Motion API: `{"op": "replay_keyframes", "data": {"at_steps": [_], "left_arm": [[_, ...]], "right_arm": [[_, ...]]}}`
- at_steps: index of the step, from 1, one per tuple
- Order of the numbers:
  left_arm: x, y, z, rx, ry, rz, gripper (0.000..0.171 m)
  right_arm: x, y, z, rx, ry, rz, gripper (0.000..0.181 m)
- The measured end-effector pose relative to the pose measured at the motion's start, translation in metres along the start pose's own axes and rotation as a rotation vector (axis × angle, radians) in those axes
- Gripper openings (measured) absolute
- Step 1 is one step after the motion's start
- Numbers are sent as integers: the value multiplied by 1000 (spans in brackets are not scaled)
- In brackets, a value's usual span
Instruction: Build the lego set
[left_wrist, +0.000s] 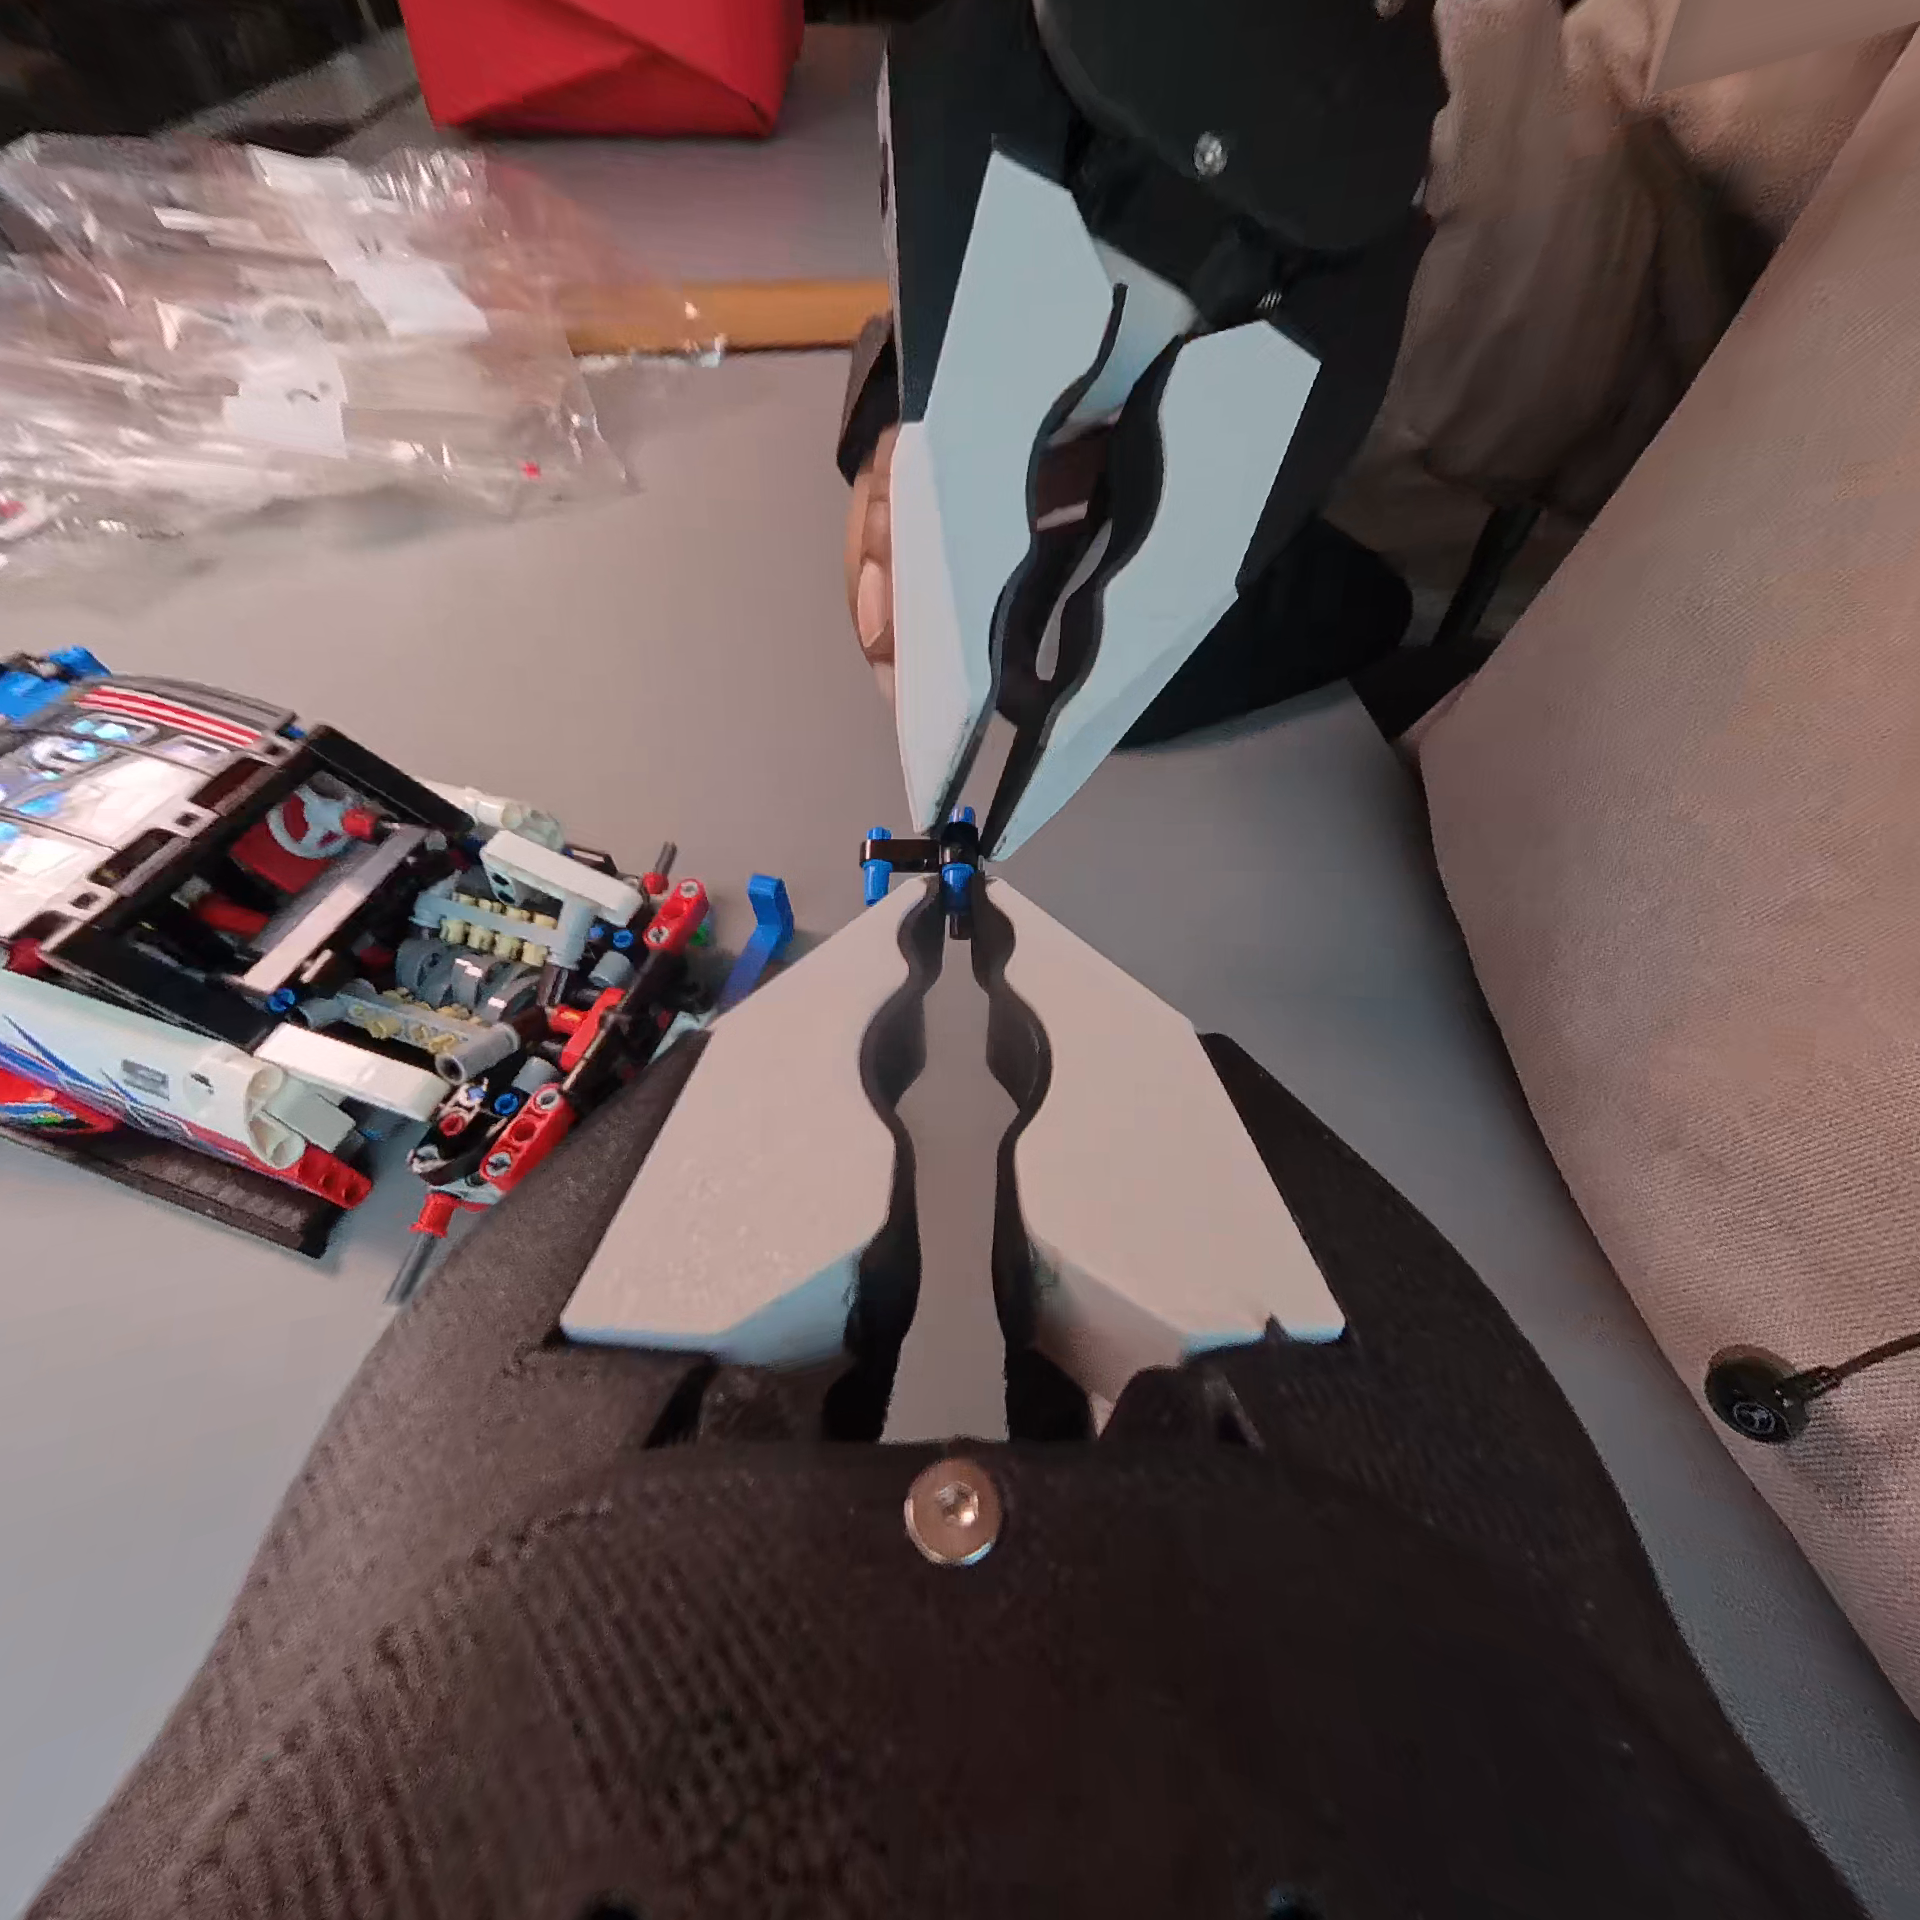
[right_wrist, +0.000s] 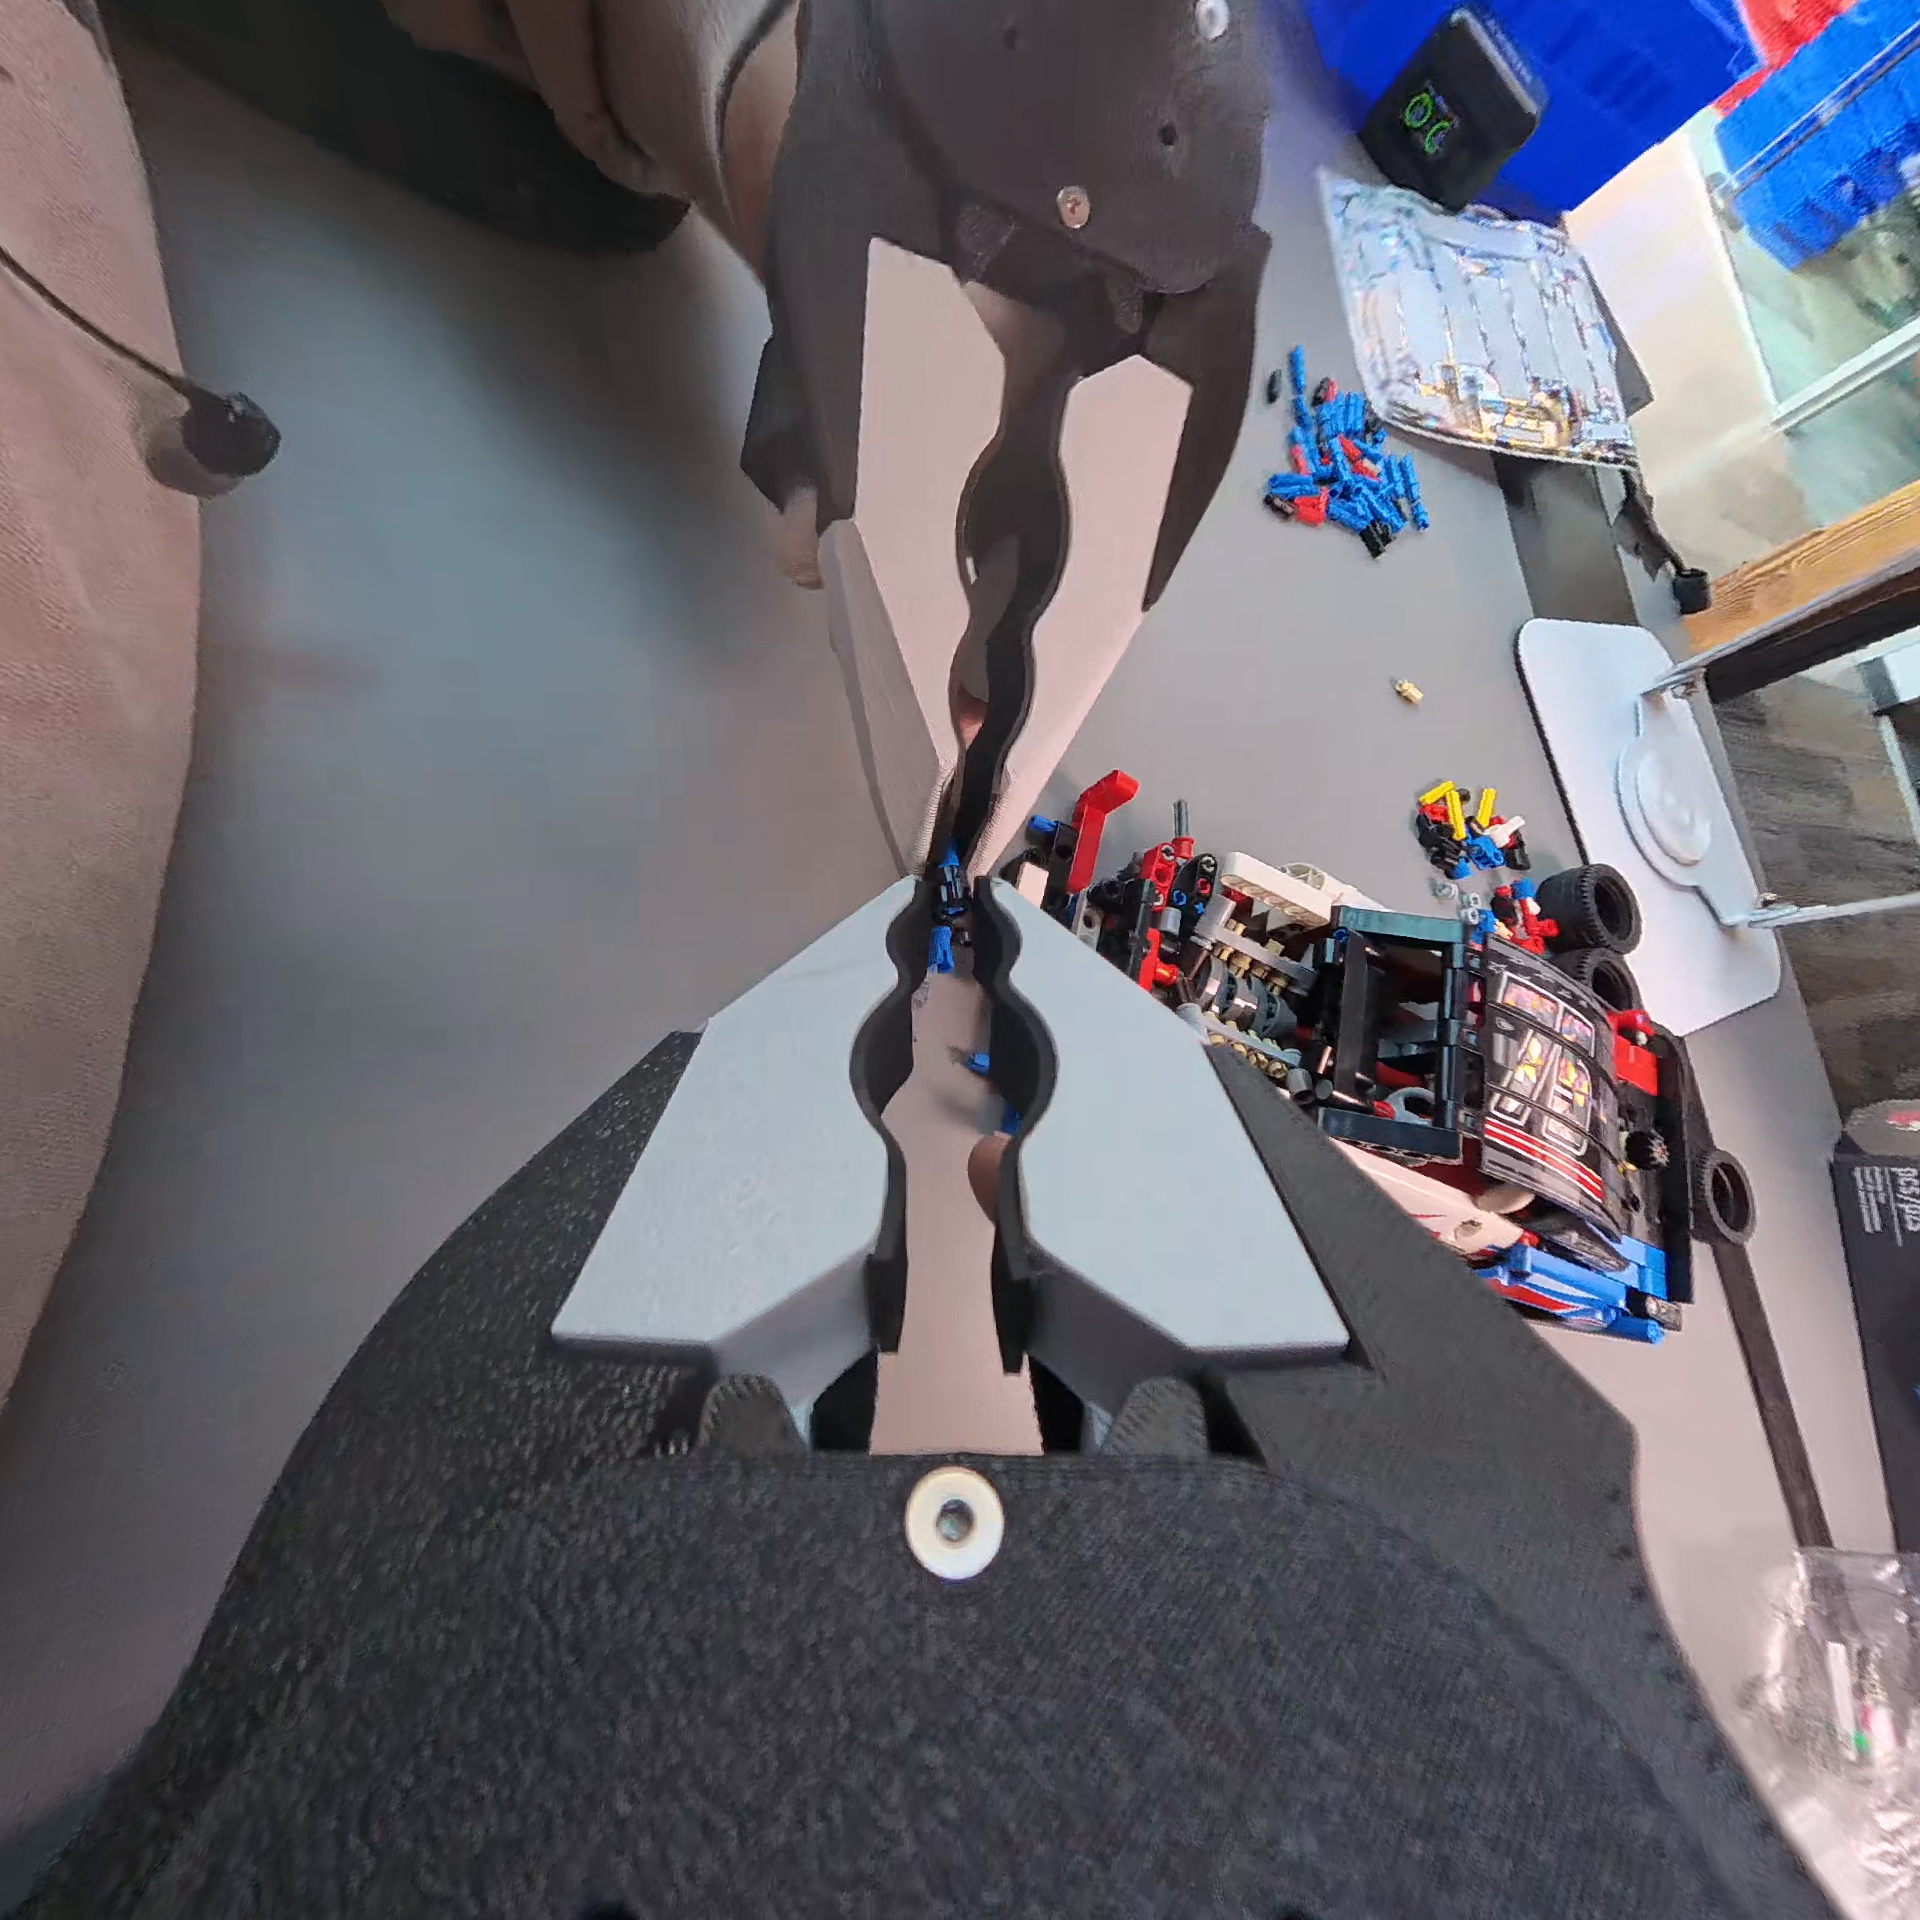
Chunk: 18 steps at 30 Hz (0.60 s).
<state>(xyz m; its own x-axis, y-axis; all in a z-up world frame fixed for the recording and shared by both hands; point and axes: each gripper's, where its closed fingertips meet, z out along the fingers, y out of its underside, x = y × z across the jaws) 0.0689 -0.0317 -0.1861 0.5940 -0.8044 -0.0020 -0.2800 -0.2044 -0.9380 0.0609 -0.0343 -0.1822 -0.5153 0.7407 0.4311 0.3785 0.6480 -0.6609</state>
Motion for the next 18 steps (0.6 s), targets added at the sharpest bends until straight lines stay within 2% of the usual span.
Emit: {"op": "replay_keyframes", "data": {"at_steps": [4,7,9,14,16,18], "left_arm": [[-4,-33,-21,267,29,-54,3],[-4,-44,-28,359,41,-62,3],[-1,-45,-27,379,49,-49,3],[-1,-42,-25,375,45,-50,3],[-7,-31,-19,299,11,-47,4],[-22,-12,-15,185,-48,-49,16]], "right_arm": [[19,-12,-22,187,57,242,24],[22,-22,-31,327,68,389,21],[21,-29,-30,386,63,443,16],[19,-29,-23,377,61,452,7],[19,-22,-18,322,52,445,5],[22,-6,-11,218,67,408,5]]}}
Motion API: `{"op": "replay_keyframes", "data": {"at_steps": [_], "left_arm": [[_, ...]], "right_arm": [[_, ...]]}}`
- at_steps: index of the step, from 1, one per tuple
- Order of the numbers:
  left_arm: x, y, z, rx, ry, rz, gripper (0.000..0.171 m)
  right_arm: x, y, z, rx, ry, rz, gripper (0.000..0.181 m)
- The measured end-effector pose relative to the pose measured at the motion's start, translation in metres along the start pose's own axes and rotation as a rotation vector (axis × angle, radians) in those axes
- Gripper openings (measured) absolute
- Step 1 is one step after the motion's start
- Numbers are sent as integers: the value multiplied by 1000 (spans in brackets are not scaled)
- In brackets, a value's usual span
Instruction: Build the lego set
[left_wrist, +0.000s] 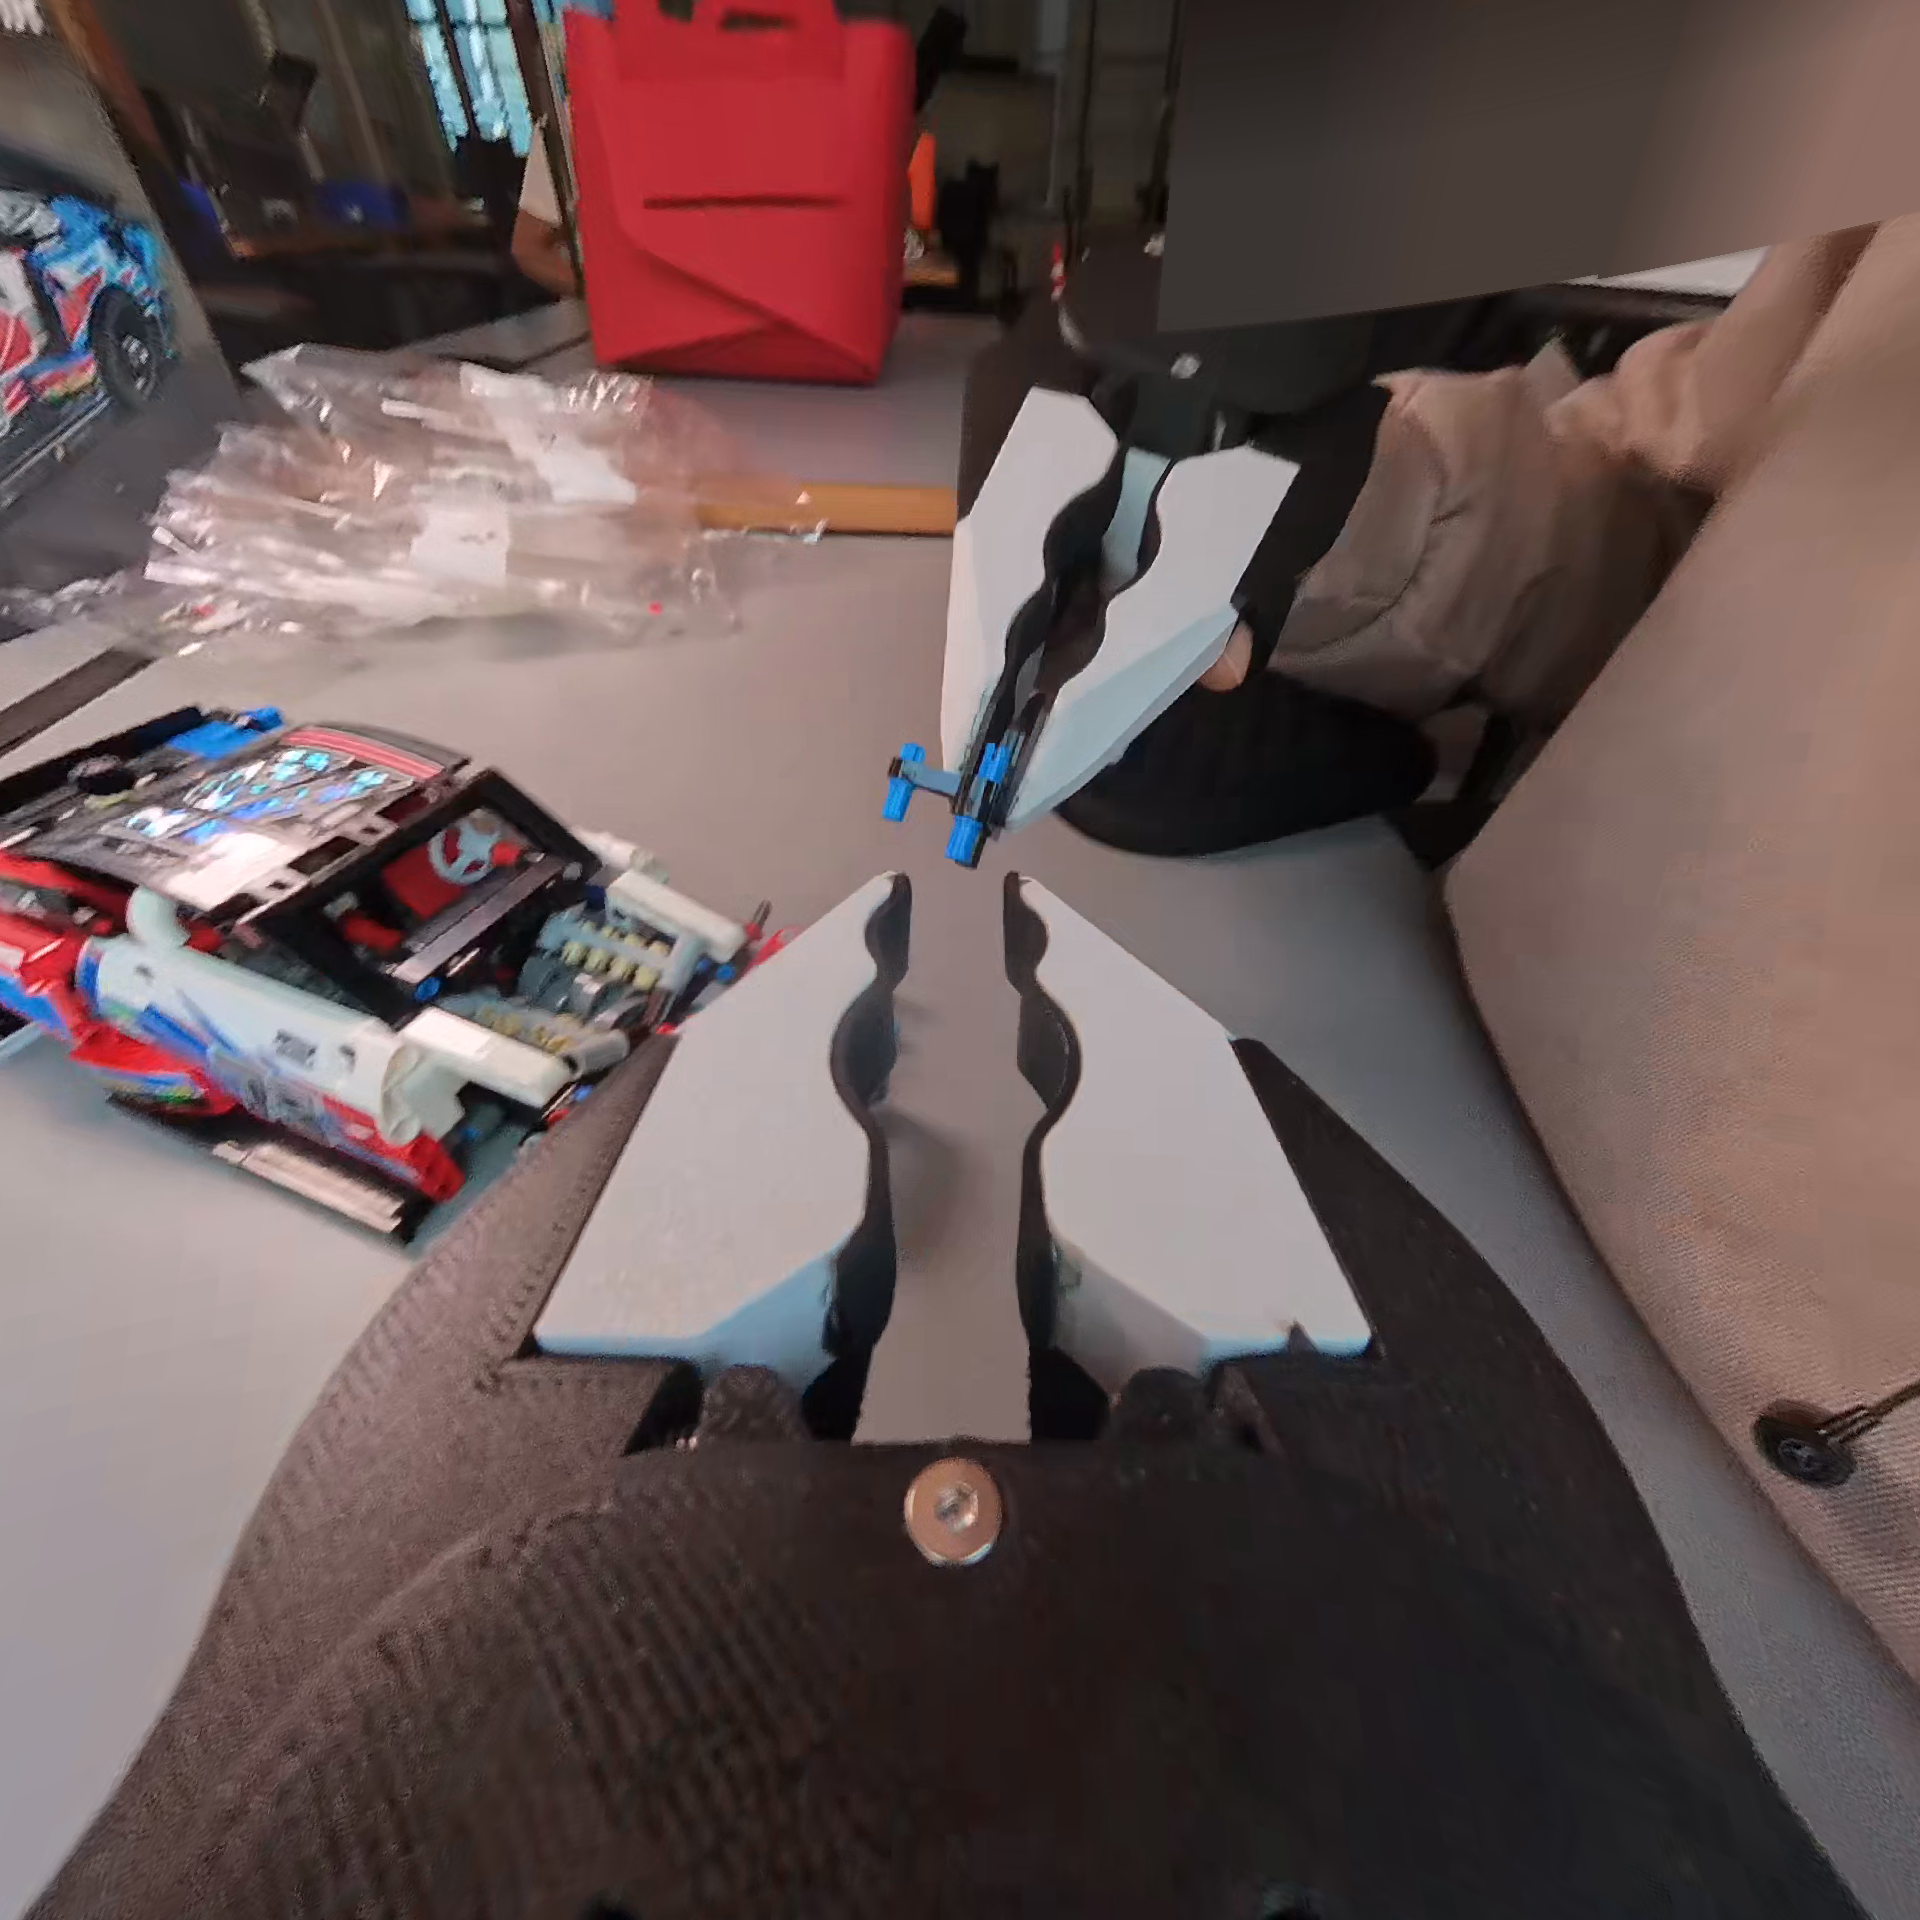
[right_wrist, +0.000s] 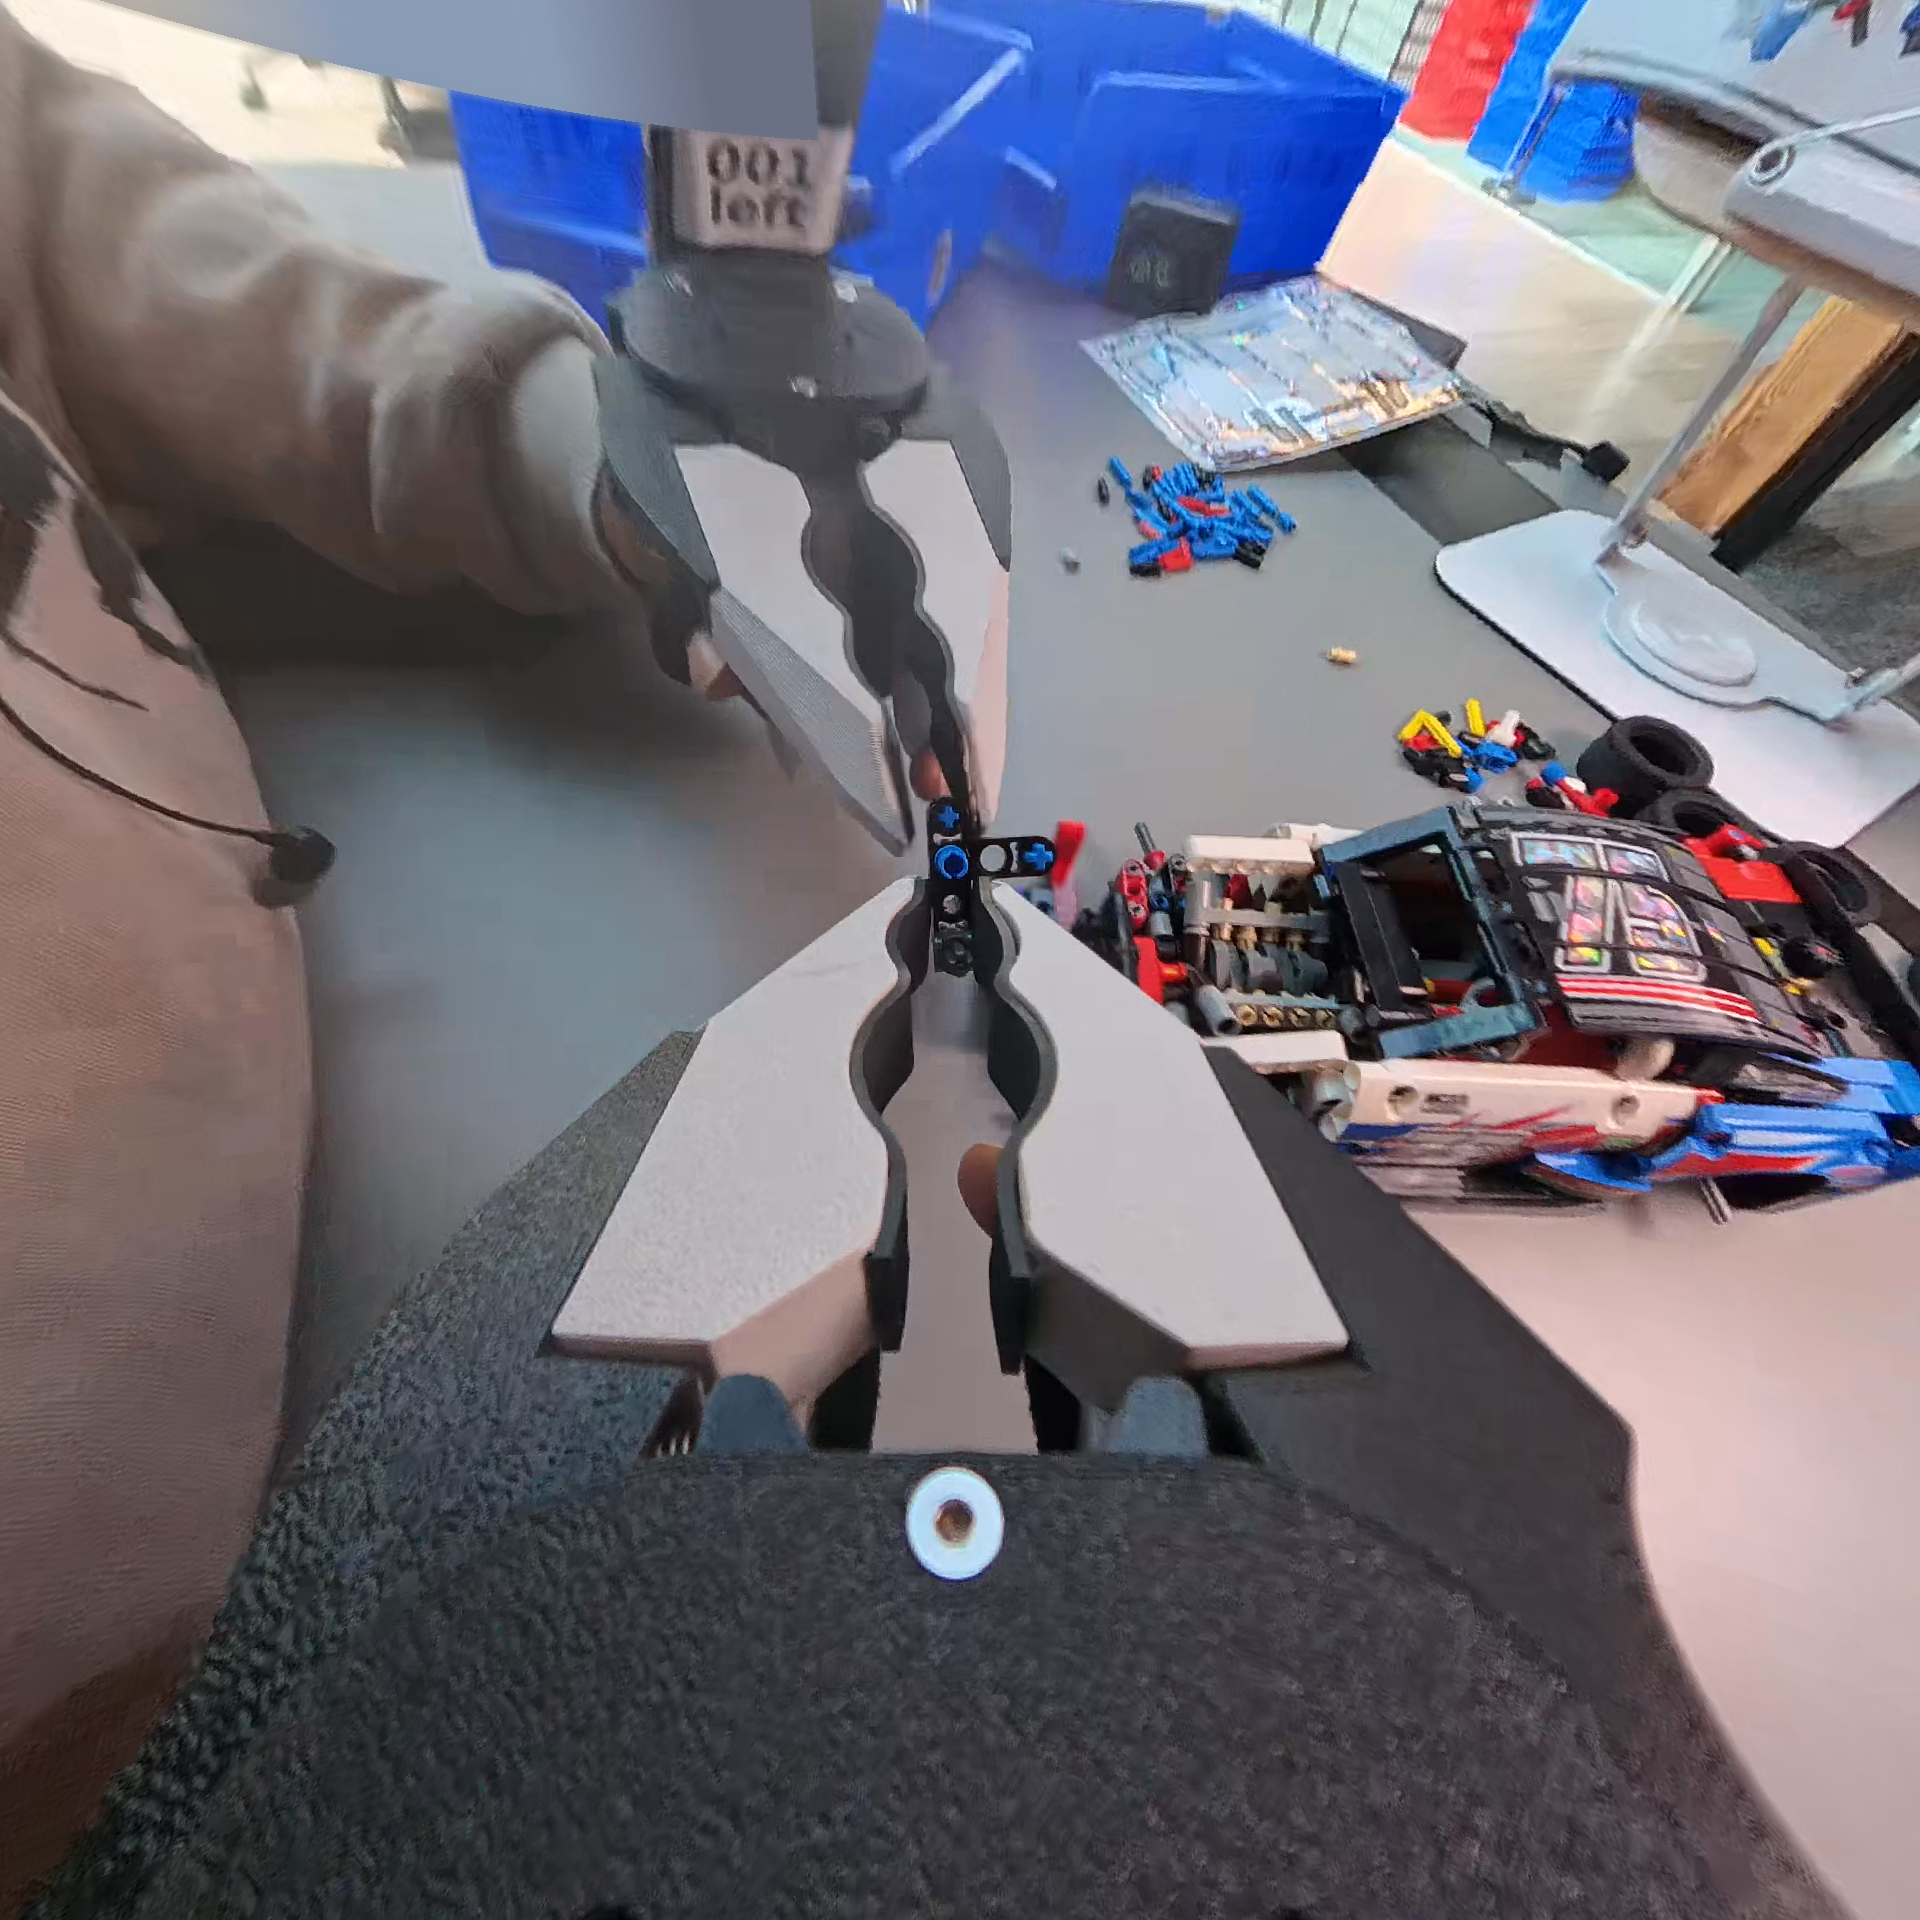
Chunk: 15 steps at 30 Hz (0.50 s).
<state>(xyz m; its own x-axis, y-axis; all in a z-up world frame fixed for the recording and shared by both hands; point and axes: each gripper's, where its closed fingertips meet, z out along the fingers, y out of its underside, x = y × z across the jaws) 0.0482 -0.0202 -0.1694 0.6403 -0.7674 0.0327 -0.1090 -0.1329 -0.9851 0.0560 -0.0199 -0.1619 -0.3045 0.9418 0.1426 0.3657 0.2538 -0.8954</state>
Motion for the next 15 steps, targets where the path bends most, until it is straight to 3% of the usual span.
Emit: {"op": "replay_keyframes", "data": {"at_steps": [3,5,9,15], "left_arm": [[-36,28,-12,-159,-122,-18,29],[-54,44,-23,-233,-167,-50,40],[-63,65,-29,-313,-153,-166,54],[-65,79,-24,-414,-177,-149,52]], "right_arm": [[24,38,6,-216,53,-34,5],[27,49,15,-257,26,-15,5],[29,68,28,-374,3,-72,5],[31,81,34,-461,-5,-61,5]]}}
